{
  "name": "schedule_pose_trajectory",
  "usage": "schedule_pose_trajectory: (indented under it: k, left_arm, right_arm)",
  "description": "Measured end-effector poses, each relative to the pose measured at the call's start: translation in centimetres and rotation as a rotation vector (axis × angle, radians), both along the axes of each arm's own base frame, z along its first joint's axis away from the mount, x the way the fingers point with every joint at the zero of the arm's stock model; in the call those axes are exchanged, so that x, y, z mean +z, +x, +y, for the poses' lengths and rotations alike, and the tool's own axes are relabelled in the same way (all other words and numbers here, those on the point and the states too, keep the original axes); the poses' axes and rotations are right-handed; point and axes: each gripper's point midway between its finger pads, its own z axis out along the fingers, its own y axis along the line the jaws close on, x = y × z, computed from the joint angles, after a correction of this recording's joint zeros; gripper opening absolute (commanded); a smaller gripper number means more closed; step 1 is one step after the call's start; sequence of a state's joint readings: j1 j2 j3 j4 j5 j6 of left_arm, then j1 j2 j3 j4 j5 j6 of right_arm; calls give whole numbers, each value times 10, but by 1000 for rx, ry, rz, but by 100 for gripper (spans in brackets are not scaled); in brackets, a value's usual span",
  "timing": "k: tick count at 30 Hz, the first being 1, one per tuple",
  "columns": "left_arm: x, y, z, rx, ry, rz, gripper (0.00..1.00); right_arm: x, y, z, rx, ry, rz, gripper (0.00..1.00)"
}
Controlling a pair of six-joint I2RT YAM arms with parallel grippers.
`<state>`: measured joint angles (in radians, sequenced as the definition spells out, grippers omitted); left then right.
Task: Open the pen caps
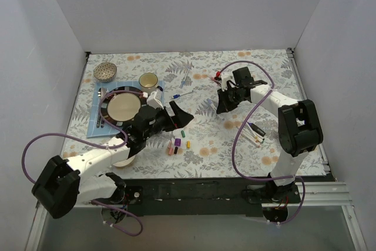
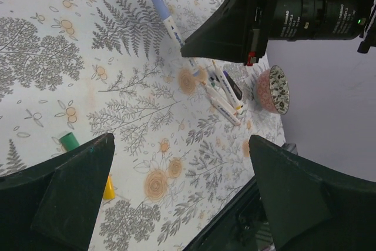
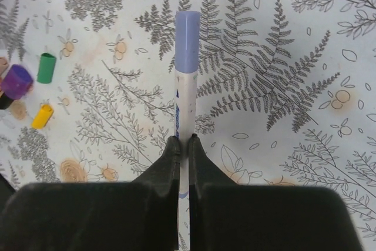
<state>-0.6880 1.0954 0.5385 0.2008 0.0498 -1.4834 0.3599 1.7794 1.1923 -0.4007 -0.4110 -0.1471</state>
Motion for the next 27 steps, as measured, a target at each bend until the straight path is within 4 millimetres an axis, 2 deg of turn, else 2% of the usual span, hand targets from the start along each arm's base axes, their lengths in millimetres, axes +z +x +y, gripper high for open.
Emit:
schedule_pose_trajectory:
  k: [7,13,16,19,22,27]
  left_arm:
    - [-18,31,-26,23,-82,57,98]
    - [-40,47,-41,34,-121,106,92]
    - [-39,56,-49,36,-144,97,87]
    - [-26,67,-57,35,-183,56,83]
    - [-21,75,-62,38,-209,34,74]
    - [-25,84,-71,33,-228,35,66]
  right_arm:
    - [15,-15,10,110,158,16,1]
    - [28,-29,17,194,286,39,1]
    - [36,-35,22,236,348,44,1]
    - [41,-41,26,268,392,51,1]
    - [44,-46,28,288,422,63,1]
    - [49,-51,31,307,454,78,1]
